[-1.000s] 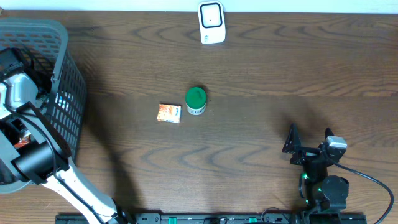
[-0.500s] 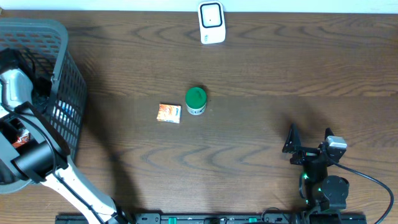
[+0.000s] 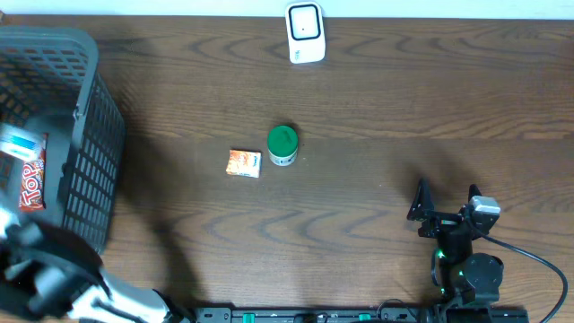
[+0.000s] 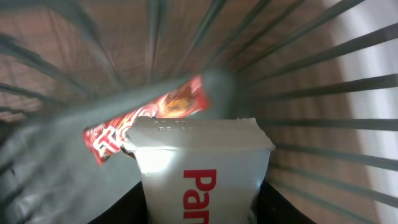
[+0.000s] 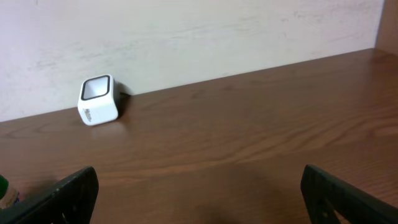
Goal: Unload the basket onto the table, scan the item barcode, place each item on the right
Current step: 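Carry the Panadol box to the scanner with the left gripper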
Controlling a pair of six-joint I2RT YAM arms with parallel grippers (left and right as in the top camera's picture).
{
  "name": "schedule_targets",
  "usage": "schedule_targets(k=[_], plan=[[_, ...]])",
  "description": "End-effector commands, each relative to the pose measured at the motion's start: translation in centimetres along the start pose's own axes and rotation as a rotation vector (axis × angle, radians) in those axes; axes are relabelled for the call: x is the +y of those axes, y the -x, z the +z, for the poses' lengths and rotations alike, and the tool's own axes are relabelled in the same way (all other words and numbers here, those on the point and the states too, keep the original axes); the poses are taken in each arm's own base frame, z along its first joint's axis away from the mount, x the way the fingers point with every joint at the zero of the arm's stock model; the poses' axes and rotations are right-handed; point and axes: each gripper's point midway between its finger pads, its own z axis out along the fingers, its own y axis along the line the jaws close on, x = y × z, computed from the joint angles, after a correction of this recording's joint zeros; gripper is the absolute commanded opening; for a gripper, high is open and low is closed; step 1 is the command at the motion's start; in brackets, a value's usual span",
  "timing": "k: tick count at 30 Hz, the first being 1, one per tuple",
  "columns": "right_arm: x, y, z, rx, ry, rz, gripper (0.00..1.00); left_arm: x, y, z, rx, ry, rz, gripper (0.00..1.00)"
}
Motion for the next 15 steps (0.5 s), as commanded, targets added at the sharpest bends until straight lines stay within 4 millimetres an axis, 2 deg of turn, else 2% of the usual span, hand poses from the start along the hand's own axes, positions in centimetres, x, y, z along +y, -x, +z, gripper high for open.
schedule_targets(k=[1,4,8,11,15], plan=[[0.1,-0.1,0.0,0.000,0.004,0.010,0.99,-3.4,0.0,-6.5,-0.044,-0.219,-0.013,0.44],[0.1,-0.1,0.0,0.000,0.004,0.010,0.99,-6.3,-1.6,-11.3,-0.036,-0.395,0.014,0.43],[0.1,-0.1,0.0,0.000,0.004,0.010,0.99,-9.5,-5.1,-15.6,0.011,-0.538,0.071,0.44],[0.1,-0.1,0.0,0.000,0.004,0.010,0.99,-11.6,-8.9,-17.2,0.074,-0.583,0.146,0.44],[0.1,-0.1,0.0,0.000,0.004,0.010,0.99,-14.1,-14.4,-17.8,0.193,-0.603,0.248,0.44]])
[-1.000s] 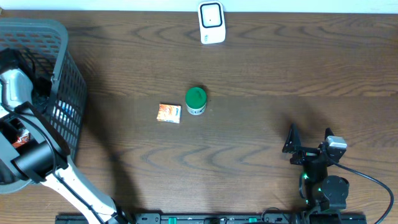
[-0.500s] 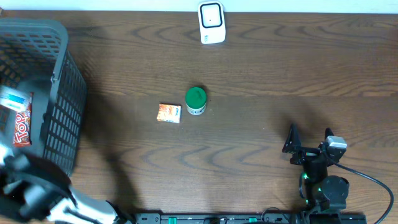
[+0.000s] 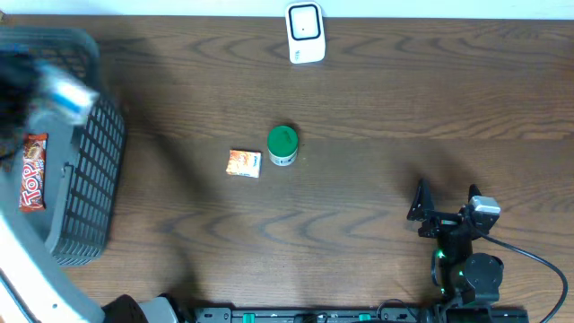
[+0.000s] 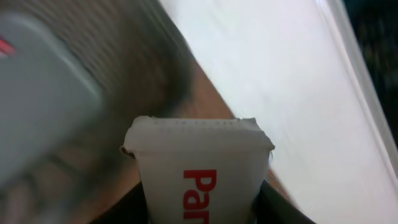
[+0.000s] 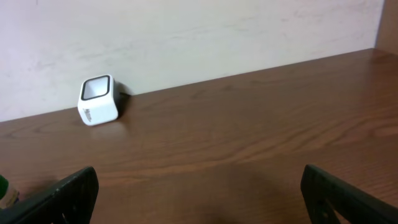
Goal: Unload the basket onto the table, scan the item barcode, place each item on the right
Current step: 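Carry the Panadol box to the scanner with the left gripper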
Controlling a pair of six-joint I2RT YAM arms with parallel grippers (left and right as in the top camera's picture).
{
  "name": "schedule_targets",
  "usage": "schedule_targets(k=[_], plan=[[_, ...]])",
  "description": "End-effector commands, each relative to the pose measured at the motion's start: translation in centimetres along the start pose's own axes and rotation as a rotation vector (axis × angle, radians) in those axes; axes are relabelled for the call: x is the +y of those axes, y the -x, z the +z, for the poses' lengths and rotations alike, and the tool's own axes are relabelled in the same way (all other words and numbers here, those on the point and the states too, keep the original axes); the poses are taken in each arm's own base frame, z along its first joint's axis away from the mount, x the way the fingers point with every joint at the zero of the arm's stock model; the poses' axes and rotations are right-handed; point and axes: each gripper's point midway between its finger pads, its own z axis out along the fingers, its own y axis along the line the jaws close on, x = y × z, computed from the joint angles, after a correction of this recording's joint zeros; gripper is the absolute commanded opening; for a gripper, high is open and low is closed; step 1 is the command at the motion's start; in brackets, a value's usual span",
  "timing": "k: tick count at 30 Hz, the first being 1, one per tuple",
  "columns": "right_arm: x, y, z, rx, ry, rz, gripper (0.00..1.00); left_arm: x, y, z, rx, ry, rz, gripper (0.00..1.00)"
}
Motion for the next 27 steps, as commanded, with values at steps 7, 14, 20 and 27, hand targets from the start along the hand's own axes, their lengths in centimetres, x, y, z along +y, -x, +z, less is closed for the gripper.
schedule_targets(k=[7,14,20,27], plan=[[0.1,-0.1,0.0,0.001,0.004,0.010,0.99,-5.7,-10.9,4.2,0.223,0.044,0.081,0.44],[0.1,-0.1,0.0,0.001,0.004,0.010,0.99,-9.4,-20.2,7.2,0.304,0.116,0.175,0.44],[0.1,-0.1,0.0,0.001,0.004,0.010,0.99,-11.9,-31.1,11.0,0.420,0.161,0.236,0.44],[0.1,-0.1,0.0,0.001,0.004,0.010,0.99,-10.9,-41.6,16.3,0.489,0.281,0.156,0.44]])
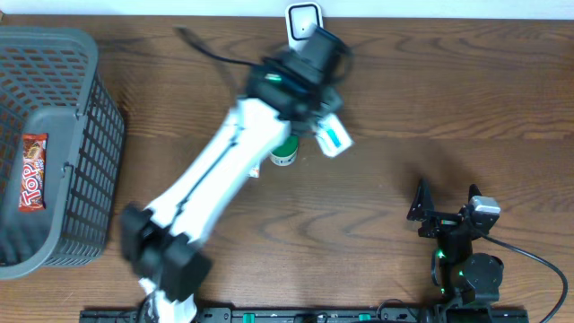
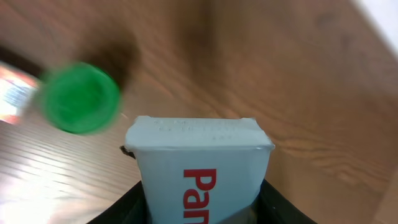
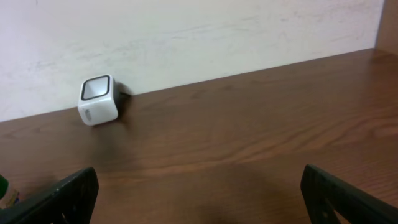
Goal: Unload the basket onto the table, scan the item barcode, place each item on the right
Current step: 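Carry the Panadol box to the scanner with the left gripper, then place the Panadol box on the table right of the bottle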
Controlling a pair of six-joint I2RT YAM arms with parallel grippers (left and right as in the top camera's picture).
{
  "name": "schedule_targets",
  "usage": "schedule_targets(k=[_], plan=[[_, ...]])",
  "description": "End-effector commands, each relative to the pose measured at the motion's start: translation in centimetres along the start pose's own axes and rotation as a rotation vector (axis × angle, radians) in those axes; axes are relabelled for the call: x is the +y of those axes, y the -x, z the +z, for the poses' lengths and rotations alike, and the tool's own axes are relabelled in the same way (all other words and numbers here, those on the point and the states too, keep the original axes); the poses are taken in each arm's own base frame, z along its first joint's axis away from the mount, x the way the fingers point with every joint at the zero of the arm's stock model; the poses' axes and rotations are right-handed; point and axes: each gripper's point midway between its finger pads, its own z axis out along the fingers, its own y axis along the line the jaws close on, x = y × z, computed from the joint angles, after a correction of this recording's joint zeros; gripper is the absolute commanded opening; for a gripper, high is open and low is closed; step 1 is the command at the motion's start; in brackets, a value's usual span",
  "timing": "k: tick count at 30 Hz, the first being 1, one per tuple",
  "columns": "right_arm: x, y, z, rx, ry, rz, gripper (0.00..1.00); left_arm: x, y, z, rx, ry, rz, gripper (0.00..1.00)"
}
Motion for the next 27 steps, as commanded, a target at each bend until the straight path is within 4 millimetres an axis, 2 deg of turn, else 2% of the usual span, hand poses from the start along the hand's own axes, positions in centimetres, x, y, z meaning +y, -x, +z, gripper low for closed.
schedule_targets(k=[1,7,13,14,15,17,19,23,27], plan=[[0.1,-0.1,0.0,0.001,0.004,0.010,0.99,0.5,-2.2,4.4,0.005,0.087,-0.156,0.43],[0.1,-0.1,0.0,0.001,0.004,0.010,0.99,2.3,-6.7,11.2,0.034,0.233,-0.337,0.43],[0.1,-0.1,0.0,0.001,0.004,0.010,0.99,4.3,-9.5,14.9,0.006,0.339,-0.590,0.44],[0.1,-0.1,0.0,0.001,0.004,0.010,0.99,4.7,-9.9,15.4,-0.002,0.354,-0.631,0.50],[0.1,-0.1,0.0,0.001,0.004,0.010,0.99,5.0,-10.2,15.9,-0.011,0.368,-0.672,0.62],[0.1,-0.1,0.0,0.001,0.004,0.010,0.99,5.2,-10.3,16.3,-0.017,0.377,-0.695,0.81],[0.1,-0.1,0.0,0.001,0.004,0.010,0.99,5.0,-10.2,16.3,-0.014,0.368,-0.689,0.91],[0.1,-0.1,0.0,0.001,0.004,0.010,0.99,2.2,-9.2,15.3,0.017,0.254,-0.500,0.91],[0.1,-0.1,0.0,0.001,0.004,0.010,0.99,0.1,-6.6,11.7,-0.059,0.160,-0.301,0.91]])
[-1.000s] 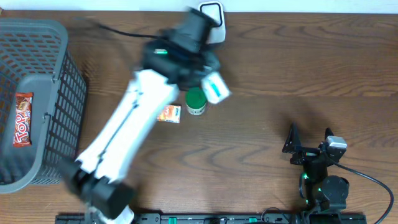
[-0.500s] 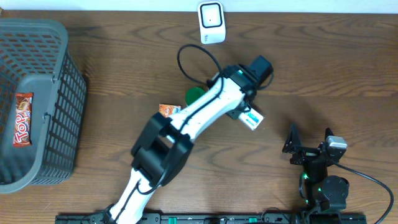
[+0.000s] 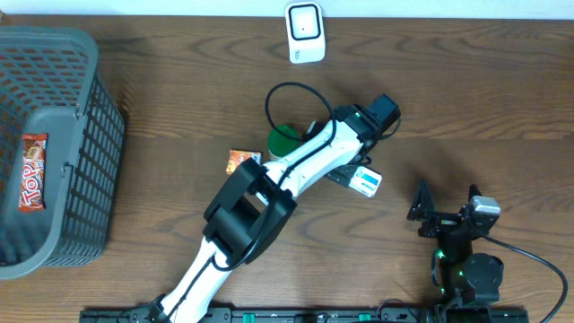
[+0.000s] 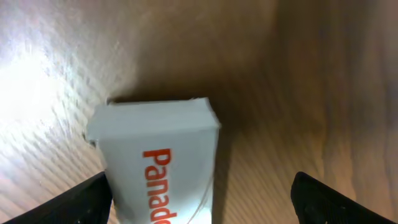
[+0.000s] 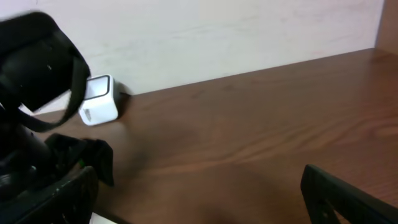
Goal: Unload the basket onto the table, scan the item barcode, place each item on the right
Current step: 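Place the Panadol box on the table right of the bottle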
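A white box with red "Panad" lettering (image 4: 155,162) lies on the wooden table, also seen as the box (image 3: 366,182) right of the green-lidded jar. My left gripper (image 4: 202,199) stands open around it; the box sits close to the left finger with a wide gap on the right. From overhead the left gripper (image 3: 354,170) hangs just over the box. The white scanner (image 3: 305,33) stands at the table's far edge; the scanner (image 5: 99,106) is partly hidden by the left arm. My right gripper (image 5: 205,205) rests open at the front right.
A green-lidded jar (image 3: 282,141) and a small orange packet (image 3: 240,162) sit mid-table beside the left arm. A grey mesh basket (image 3: 90,135) at the left holds a red Top bar (image 3: 31,170). The left arm's cable loops above the jar.
The left gripper held the white box in the air over the green jar. Now the box lies on the table right of the jar and the jaws are open around it.
The left gripper held the white box inside the basket above the red bar. Then it held the box over the basket's far edge, then beside the jar below the scanner. Now the box lies released on the table. The right arm stayed still.
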Controlling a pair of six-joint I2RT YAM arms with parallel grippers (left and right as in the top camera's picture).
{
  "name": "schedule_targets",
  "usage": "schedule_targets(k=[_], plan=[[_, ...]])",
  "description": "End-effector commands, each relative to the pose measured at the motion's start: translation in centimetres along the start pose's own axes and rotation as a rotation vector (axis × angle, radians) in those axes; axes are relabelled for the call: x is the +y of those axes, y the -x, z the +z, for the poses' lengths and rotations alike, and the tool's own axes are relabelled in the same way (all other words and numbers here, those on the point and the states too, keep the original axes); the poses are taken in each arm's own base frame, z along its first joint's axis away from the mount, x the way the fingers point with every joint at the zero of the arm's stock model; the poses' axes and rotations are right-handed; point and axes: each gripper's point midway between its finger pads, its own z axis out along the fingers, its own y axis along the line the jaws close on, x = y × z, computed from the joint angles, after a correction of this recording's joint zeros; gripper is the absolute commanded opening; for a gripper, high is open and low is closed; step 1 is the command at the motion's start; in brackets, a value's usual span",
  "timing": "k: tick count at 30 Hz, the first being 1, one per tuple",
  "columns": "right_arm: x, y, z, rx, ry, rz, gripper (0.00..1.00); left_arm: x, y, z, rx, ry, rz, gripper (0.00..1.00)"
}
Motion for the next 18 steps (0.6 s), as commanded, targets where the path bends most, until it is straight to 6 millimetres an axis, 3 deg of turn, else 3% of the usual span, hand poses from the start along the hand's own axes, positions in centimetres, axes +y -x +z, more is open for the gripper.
schedule_targets(k=[1,3,4,6,7,10,11,12,15,18], plan=[[0.1,-0.1,0.0,0.000,0.004,0.010,0.99,-3.2,2.2,-7.4,-0.108,-0.176,0.249,0.92],[0.1,-0.1,0.0,0.000,0.004,0.010,0.99,-4.4,3.3,-11.0,-0.165,-0.252,0.379,0.92],[0.1,-0.1,0.0,0.000,0.004,0.010,0.99,-5.8,4.7,-16.0,-0.252,-0.351,0.567,0.94],[0.1,-0.1,0.0,0.000,0.004,0.010,0.99,-6.4,6.6,-20.9,-0.356,-0.424,0.709,0.96],[0.1,-0.1,0.0,0.000,0.004,0.010,0.99,-6.3,8.2,-23.6,-0.422,-0.446,0.755,1.00],[0.1,-0.1,0.0,0.000,0.004,0.010,0.99,-5.2,13.8,-30.8,-0.584,-0.493,0.824,0.98],[0.1,-0.1,0.0,0.000,0.004,0.010,0.99,-4.6,15.3,-32.3,-0.612,-0.500,0.811,0.98],[0.1,-0.1,0.0,0.000,0.004,0.010,0.99,-1.8,20.7,-36.0,-0.682,-0.491,0.715,0.98],[0.1,-0.1,0.0,0.000,0.004,0.010,0.99,4.0,28.2,-40.3,-0.760,-0.452,0.531,0.98],[0.1,-0.1,0.0,0.000,0.004,0.010,0.99,10.3,34.2,-43.8,-0.867,-0.386,0.335,0.98]])
